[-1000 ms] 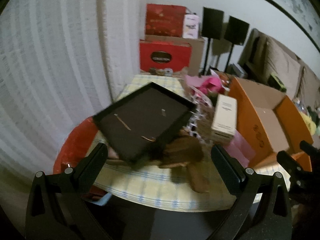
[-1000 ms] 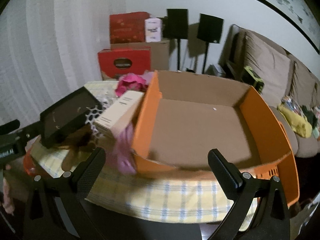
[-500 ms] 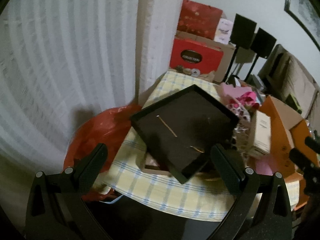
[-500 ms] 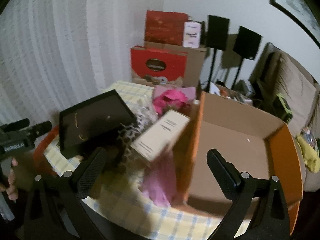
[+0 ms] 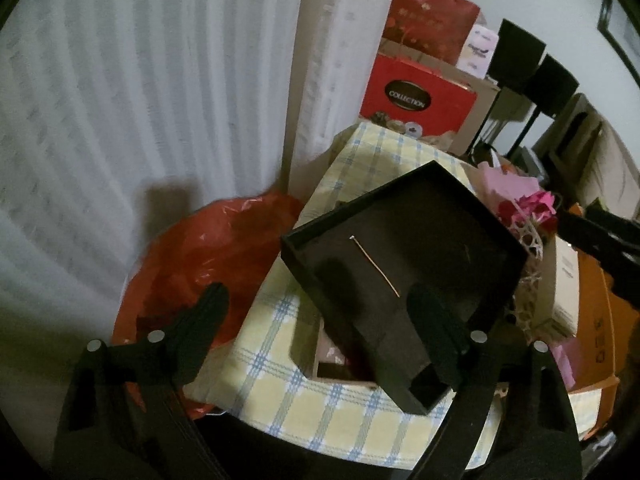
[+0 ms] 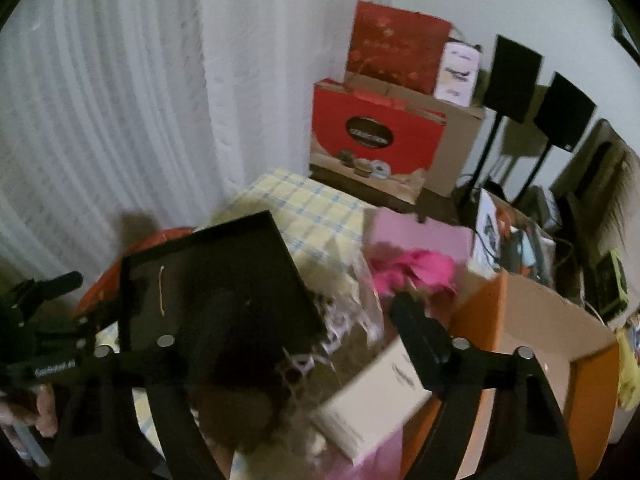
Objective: Organize objects
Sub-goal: 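Grasp the black jewelry tray edge with the right tool and lift it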
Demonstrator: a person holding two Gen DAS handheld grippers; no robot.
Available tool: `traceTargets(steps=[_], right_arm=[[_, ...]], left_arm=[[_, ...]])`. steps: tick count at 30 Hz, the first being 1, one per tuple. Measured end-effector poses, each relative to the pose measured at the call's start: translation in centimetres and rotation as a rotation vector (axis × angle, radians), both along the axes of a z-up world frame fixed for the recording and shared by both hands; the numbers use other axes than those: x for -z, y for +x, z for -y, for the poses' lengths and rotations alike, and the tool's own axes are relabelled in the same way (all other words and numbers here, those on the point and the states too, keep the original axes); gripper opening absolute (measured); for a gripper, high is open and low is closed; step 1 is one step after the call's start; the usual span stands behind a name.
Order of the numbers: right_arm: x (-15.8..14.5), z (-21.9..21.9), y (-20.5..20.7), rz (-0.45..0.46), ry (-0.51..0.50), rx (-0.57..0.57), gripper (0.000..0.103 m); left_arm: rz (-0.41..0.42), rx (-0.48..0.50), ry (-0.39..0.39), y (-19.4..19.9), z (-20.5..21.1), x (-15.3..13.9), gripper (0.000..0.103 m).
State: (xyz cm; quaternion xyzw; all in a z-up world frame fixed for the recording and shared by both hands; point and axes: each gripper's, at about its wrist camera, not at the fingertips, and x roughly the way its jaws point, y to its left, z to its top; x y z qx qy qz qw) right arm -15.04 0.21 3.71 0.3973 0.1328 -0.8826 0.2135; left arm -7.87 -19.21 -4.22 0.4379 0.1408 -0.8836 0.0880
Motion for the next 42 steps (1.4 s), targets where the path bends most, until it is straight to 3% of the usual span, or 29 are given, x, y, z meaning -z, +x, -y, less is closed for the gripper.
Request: traceTargets(steps=[1, 3, 5, 12, 19, 23, 33, 42], right_arm=[[0.3, 0.6, -0.6, 0.014, 0.003, -0.013, 0.074], [1.2, 1.5, -2.0, 0.068, -0.008, -0.037, 0.059], [2.2, 2.2, -3.4, 0.132, -0.029, -0.048, 0.051], [4.4, 4.0, -5.8, 0.177, 0.027, -0.048, 0.050], [6.7, 4.7, -6.8, 0.233, 0.070, -0.059, 0.043], [6.8, 4.7, -7.1, 0.259, 0.028, -0.064, 0.038], [6.6, 5.2, -6.6, 0.283, -0.016, -0.081, 0.030], [4.2, 5.7, -5.4, 0.221, -0.041, -0.093, 0.029]], left_arm=[[0.001, 0.003, 0.003, -0.2, 0.1, 0.1, 0.081], [0.008, 0.010, 0.011, -0.5, 0.2, 0.3, 0.075], [0.013, 0.011, 0.017, -0.7, 0.3, 0.5, 0.075], [0.027, 0.010, 0.050, -1.1, 0.5, 1.5, 0.073], [0.041, 0.033, 0.057, -1.7, -0.2, 2.1, 0.058], [0.050, 0.049, 0.066, -2.0, -0.6, 2.4, 0.050], [0.055, -0.008, 0.061, -1.8, 0.3, 2.3, 0.050], [0.028, -0.025, 0.064, -1.0, 0.8, 0.3, 0.050]])
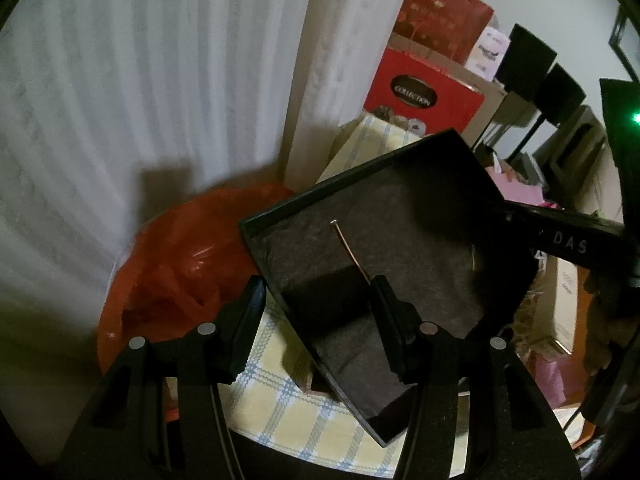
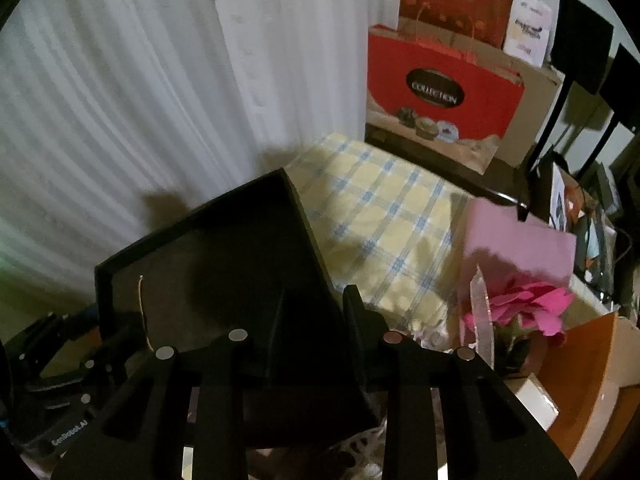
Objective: Organize objects
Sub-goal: 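Grasp the black jewelry tray edge with the right tool and lift it, then carry the black tray with the right tool into the orange box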
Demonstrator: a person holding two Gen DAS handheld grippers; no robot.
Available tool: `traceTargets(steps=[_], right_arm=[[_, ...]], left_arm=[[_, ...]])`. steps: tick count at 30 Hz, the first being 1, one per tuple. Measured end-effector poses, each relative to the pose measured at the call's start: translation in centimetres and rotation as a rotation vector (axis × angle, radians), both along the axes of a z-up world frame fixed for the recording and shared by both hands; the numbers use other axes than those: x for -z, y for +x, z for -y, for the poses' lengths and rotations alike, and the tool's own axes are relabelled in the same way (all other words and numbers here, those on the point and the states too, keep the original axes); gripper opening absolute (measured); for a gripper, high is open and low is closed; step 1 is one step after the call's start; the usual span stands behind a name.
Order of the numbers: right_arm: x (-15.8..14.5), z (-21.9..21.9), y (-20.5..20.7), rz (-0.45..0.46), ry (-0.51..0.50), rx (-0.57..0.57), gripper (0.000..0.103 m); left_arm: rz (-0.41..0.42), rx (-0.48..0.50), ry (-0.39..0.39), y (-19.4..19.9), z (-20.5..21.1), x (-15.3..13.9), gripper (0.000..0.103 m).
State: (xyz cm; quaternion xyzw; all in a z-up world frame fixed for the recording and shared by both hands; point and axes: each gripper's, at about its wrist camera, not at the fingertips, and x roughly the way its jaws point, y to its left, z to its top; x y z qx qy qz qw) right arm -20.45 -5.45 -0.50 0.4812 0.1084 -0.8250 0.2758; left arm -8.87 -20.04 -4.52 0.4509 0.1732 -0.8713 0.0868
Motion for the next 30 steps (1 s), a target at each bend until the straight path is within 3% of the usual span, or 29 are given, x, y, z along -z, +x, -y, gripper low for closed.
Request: traceTargets(steps=[8, 15, 23, 30], right_arm=[[-3.6, -1.5, 1.3, -0.061, -0.028, 0.011, 0.029], [-6.3, -5.5, 3.2, -0.099, -0.041, 0.058, 0.029], [-9.9, -13.5, 5.7, -0.148, -0.069, 0.152, 0.029], [-12.3, -20.8, 7.2, -0.185, -0.038, 0.258, 0.029]], left_arm=[[-0.046, 0.028, 0.020, 1.2, -1.2, -2.7, 0.050], [-0.103, 0.098, 0.029, 2.2, -4.4, -5.9, 0.050], [-0.159, 0.220, 0.026, 2.9, -10.2, -9.5, 0.051], [-0.189, 0.340, 0.025, 1.8, -17.6, -11.9, 0.051]])
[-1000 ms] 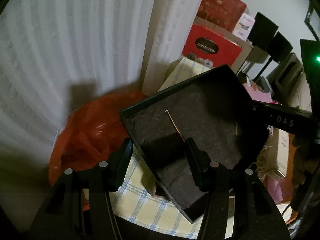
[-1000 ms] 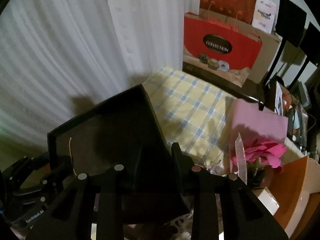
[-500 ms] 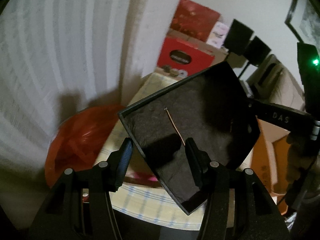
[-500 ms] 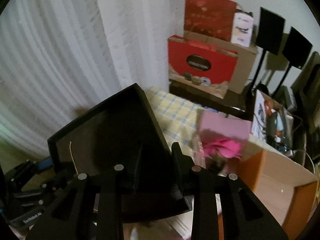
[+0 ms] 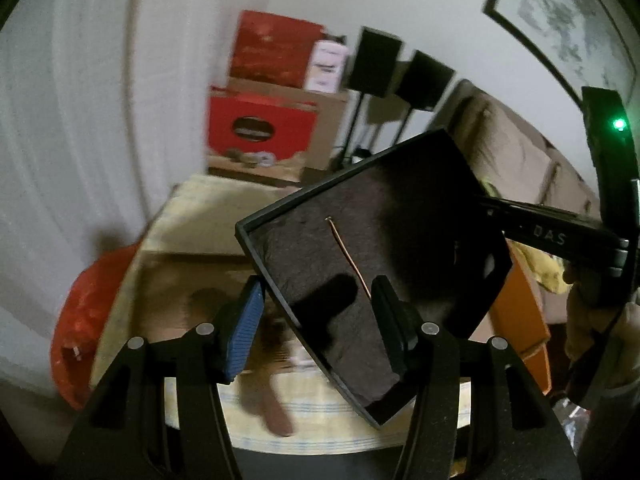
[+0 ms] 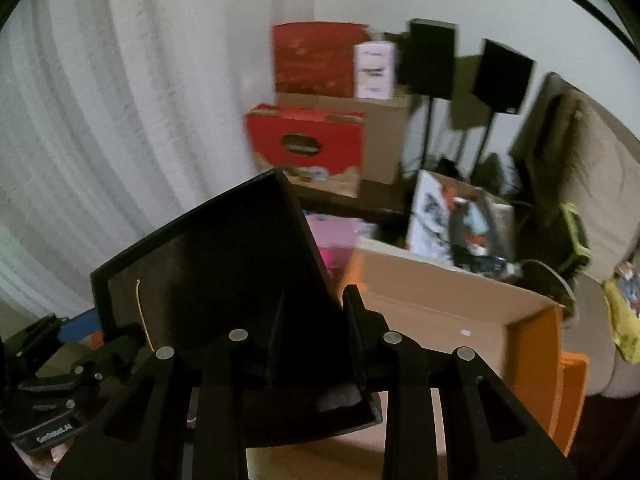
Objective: Organize objects
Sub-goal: 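Carry the black tray with the right tool into the orange box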
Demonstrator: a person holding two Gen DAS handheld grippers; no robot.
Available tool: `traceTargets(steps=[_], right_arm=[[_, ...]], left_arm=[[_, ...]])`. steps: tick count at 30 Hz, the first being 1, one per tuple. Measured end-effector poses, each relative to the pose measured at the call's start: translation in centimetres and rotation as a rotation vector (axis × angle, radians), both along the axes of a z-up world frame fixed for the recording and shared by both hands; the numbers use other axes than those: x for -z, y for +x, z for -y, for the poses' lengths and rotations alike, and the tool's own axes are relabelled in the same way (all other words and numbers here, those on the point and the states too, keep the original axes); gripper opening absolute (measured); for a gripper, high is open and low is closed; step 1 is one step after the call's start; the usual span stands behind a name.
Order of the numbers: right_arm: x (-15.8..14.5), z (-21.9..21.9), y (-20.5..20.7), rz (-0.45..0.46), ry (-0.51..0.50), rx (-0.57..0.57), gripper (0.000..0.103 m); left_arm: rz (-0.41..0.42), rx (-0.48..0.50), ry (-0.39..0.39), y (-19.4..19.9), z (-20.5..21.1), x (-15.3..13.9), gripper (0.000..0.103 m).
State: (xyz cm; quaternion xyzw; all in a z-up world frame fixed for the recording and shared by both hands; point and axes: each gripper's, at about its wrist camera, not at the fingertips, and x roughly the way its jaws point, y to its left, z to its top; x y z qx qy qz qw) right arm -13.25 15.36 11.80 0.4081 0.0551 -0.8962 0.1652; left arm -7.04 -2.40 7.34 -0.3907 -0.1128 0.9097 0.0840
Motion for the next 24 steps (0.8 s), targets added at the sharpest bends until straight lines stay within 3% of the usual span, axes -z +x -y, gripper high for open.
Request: traceTargets(steps=[10, 24], right_arm=[[-0.9, -9.6, -1.2, 0.002, 0.048, 0.143, 0.029], [6.4, -14.6, -5.4, 0.130, 0.067, 0.174, 0.028]], left_arm=[[0.051, 0.131, 0.005, -2.6, -9.3, 0.8, 0.052], [0.150, 0.203, -0.050, -4.4, -15.1, 6.0, 0.052]])
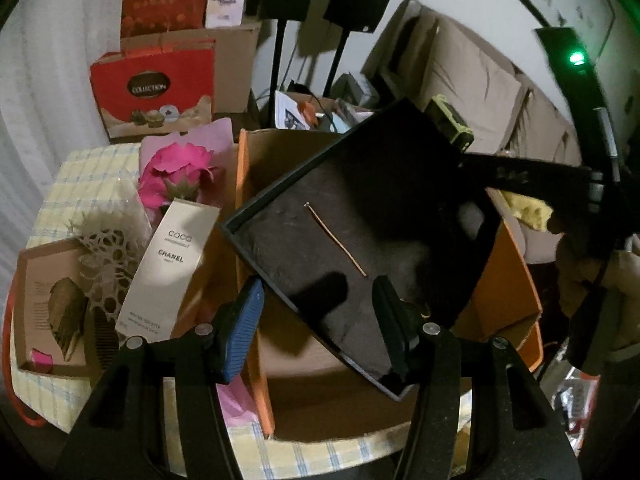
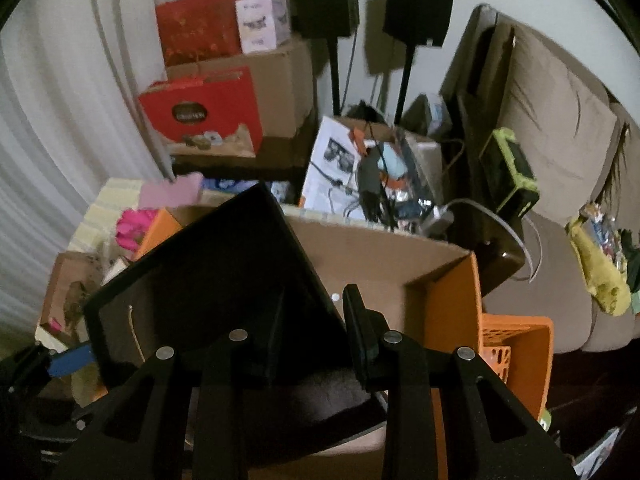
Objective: Organize objects
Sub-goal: 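Carry the black tray with the right tool into the orange box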
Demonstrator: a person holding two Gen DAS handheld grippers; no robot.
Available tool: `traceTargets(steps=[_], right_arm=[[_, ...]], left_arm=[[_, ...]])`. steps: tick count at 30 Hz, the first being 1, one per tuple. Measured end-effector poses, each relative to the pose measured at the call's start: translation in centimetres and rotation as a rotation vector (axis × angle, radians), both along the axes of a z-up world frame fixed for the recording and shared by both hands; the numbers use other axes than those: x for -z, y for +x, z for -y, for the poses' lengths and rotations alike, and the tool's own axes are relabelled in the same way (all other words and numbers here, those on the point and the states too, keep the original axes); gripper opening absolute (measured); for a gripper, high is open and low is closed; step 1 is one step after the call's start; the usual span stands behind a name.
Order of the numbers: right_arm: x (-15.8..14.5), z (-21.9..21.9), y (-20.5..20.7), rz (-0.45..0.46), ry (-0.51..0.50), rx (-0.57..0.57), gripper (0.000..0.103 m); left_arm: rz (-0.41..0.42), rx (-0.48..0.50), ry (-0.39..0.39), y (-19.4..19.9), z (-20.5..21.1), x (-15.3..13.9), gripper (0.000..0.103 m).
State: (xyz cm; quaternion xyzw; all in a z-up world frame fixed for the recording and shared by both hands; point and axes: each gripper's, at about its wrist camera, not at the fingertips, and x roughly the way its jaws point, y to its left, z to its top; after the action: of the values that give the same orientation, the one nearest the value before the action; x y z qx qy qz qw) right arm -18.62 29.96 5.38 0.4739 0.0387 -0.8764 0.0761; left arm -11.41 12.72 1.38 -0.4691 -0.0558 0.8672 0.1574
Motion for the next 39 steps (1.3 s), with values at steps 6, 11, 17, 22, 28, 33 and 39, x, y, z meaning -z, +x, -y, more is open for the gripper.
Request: traceTargets(steps=[6, 11, 17, 22, 28, 33, 39], right_arm=[[4.6, -0.8, -2.2, 0.090, -0.004, 0.027, 0.018], [6.6, -1.5, -2.9, 0.097, -0.020, 0.046, 0.018], [7.1, -1.6, -3.5, 0.127, 0.031, 0.046, 0.013], [8.3, -1.6, -3.7, 0.161, 0.014, 0.038, 0.012], [7.3, -1.3, -2.6, 0.140, 0.097, 0.035, 0.016], [6.7, -2.6, -1.4, 0.160, 0.183, 0.066, 0.033], [9.1, -2.9, -1.5, 0.232, 0.192, 0.049, 0.013]], left_arm=[[0.043, 0.041, -0.062, -1.3, -1.7, 1.9, 0.052], [0.048, 0.079, -0.099, -0.9, -2.7, 2.8, 0.053], [0.068, 0.102, -0.085, -1.2, -3.1, 3.0, 0.053], [0.032, 0.147, -0.111, -0.2, -4.0, 2.1, 0.053], [0.006, 0.120, -0.098, 0.9, -1.4, 0.8, 0.058], [-0.040, 0.079, -0.108, 1.7, 1.1, -0.3, 0.078], [-0.027, 0.042, -0.070, 1.7, 3.9, -0.5, 0.081]])
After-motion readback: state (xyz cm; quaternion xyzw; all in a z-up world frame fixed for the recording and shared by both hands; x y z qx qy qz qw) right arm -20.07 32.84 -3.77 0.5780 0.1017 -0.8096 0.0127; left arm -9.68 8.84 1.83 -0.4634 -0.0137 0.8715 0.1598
